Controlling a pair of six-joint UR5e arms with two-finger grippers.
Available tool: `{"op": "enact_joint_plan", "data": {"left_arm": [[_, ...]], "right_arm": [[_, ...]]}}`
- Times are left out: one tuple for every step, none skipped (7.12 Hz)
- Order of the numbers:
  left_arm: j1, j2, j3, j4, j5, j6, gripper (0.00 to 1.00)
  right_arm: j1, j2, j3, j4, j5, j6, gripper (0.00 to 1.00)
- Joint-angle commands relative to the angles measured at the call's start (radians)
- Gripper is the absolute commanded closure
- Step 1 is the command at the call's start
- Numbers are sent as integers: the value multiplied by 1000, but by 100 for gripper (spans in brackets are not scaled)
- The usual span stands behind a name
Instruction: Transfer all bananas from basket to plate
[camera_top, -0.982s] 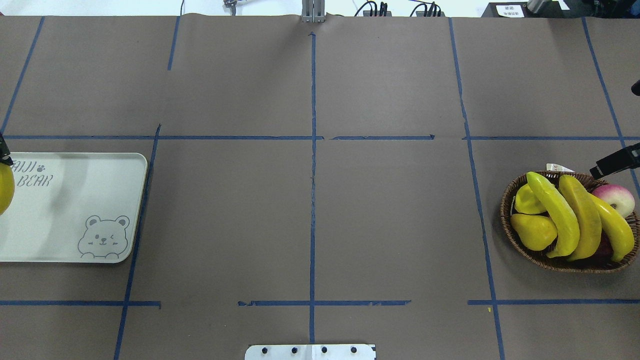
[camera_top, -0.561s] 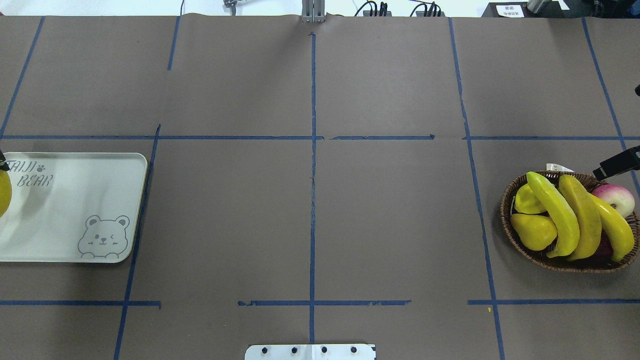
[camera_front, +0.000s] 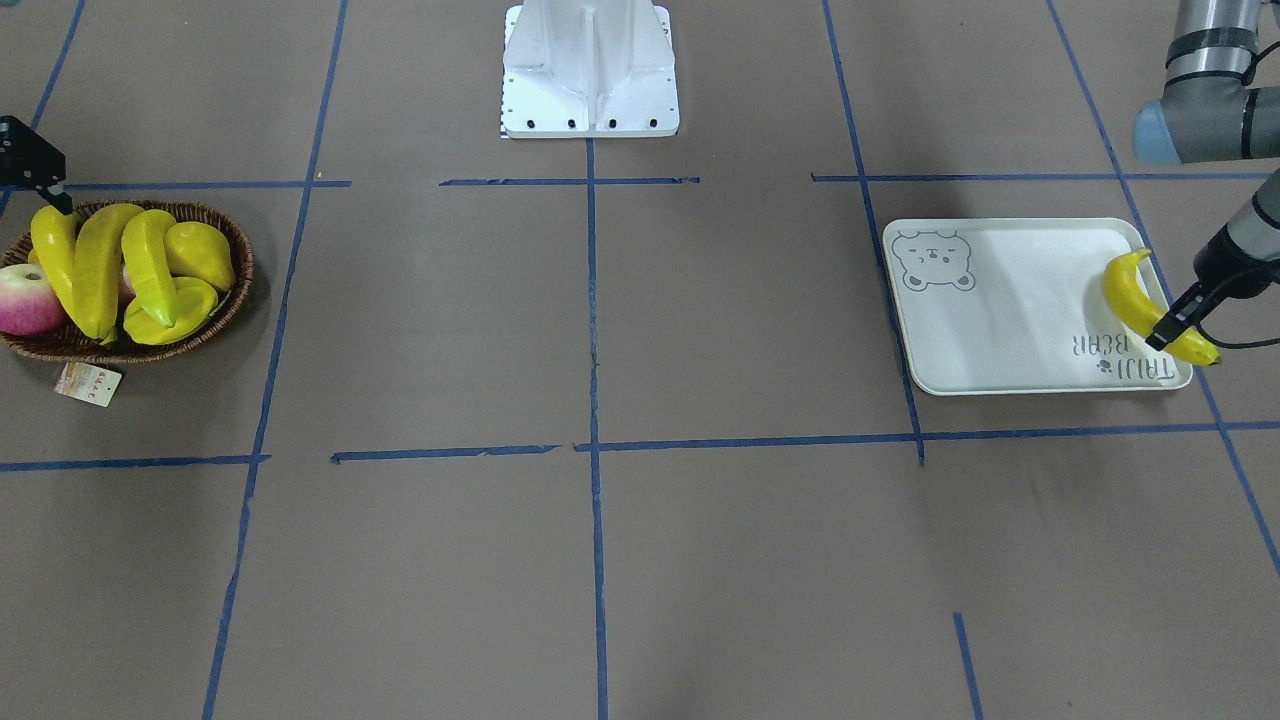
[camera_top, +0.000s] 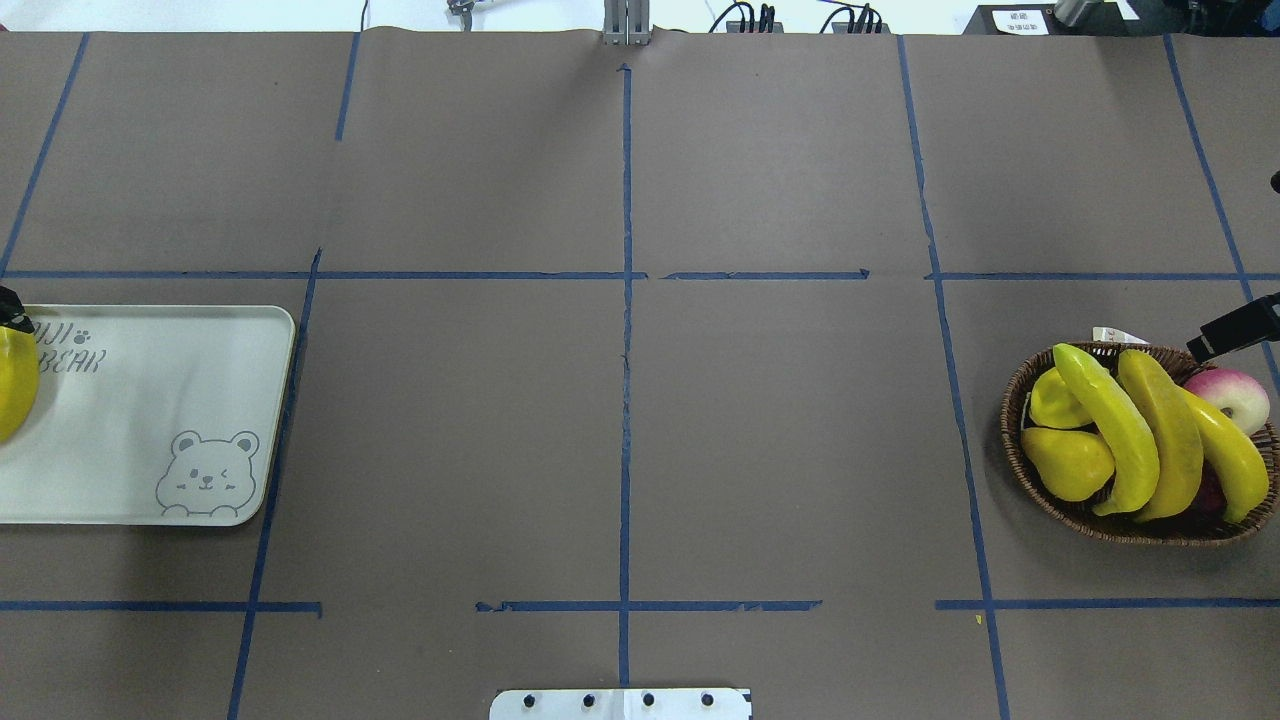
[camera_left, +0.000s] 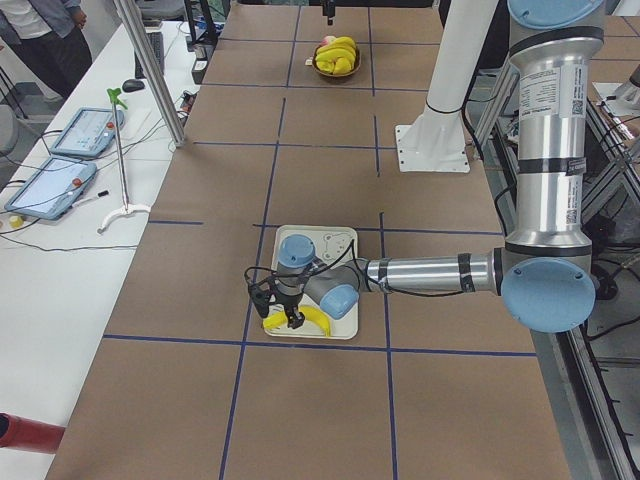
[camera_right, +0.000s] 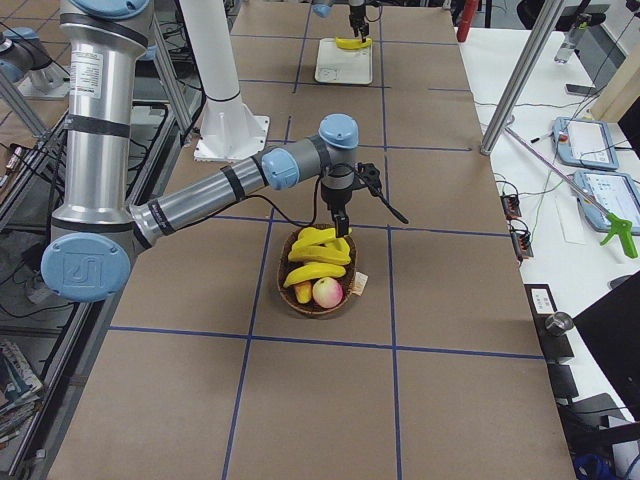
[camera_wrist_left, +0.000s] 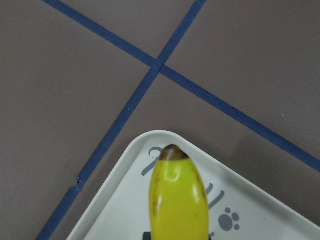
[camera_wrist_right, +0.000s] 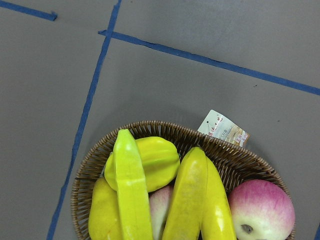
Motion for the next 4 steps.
{"op": "enact_joint_plan", "data": {"left_arm": [[-13, 8, -73, -1, -111, 71, 0], [-52, 13, -152, 3, -139, 69, 0], [-50, 10, -191, 5, -135, 65, 0], [-44, 8, -194, 5, -134, 65, 0]], "right_arm": [[0, 0, 6, 1, -2, 13, 0], [0, 0, 15, 1, -5, 42, 0], [0, -2, 23, 22, -9, 154, 0], [-2, -29, 32, 70, -12, 214, 1]]}}
